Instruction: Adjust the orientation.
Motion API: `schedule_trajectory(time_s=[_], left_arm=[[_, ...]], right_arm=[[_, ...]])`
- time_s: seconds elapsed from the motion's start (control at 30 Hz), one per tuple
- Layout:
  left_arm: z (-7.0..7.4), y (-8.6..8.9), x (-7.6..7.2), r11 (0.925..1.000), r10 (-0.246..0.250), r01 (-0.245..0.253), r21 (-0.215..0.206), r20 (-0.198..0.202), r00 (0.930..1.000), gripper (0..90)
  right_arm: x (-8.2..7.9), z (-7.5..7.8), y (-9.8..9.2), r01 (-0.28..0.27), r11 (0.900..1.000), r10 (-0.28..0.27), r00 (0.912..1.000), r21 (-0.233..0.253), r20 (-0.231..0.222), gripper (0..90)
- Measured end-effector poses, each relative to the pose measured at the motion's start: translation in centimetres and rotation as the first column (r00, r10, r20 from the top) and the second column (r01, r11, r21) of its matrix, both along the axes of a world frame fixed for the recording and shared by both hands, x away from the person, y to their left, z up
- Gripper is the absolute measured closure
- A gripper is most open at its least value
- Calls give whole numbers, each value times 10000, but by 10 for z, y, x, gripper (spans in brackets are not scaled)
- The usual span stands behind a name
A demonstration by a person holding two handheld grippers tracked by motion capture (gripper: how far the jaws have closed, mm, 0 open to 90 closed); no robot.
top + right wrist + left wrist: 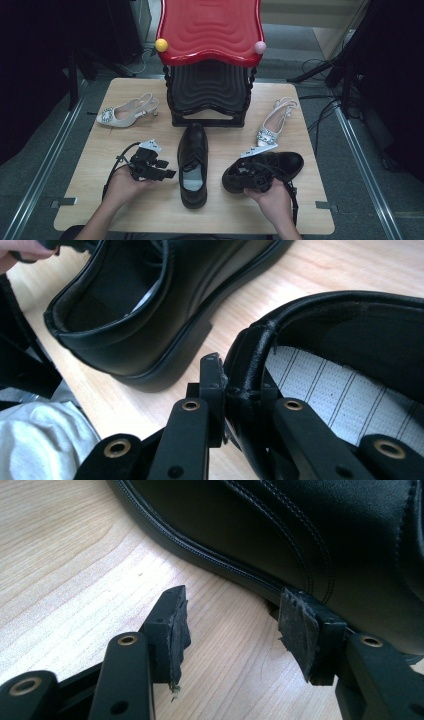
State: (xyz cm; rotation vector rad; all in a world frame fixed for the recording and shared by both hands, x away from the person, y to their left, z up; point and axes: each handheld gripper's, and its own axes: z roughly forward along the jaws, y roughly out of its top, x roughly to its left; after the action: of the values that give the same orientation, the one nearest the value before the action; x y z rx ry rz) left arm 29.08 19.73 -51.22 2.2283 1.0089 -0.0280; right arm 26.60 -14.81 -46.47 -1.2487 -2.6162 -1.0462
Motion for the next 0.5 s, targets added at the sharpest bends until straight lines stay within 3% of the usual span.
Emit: schedule_trajectory(time_s=[0.2, 0.33, 0.5], left_arm=[[0, 0, 0, 10000, 6, -6, 42, -21, 10000, 456], [0, 0, 0, 10000, -39, 39, 38, 0, 10000, 455], [0, 1, 0, 10000, 44, -44, -18, 24, 10000, 455]], right_arm=[[-6, -2, 11, -400, 9988, 409, 9987, 295, -308, 823], [-14, -8, 25, -883, 9961, 884, 9955, 45, -335, 818], [-18, -15, 28, -960, 9953, 954, 9944, -98, -464, 811]])
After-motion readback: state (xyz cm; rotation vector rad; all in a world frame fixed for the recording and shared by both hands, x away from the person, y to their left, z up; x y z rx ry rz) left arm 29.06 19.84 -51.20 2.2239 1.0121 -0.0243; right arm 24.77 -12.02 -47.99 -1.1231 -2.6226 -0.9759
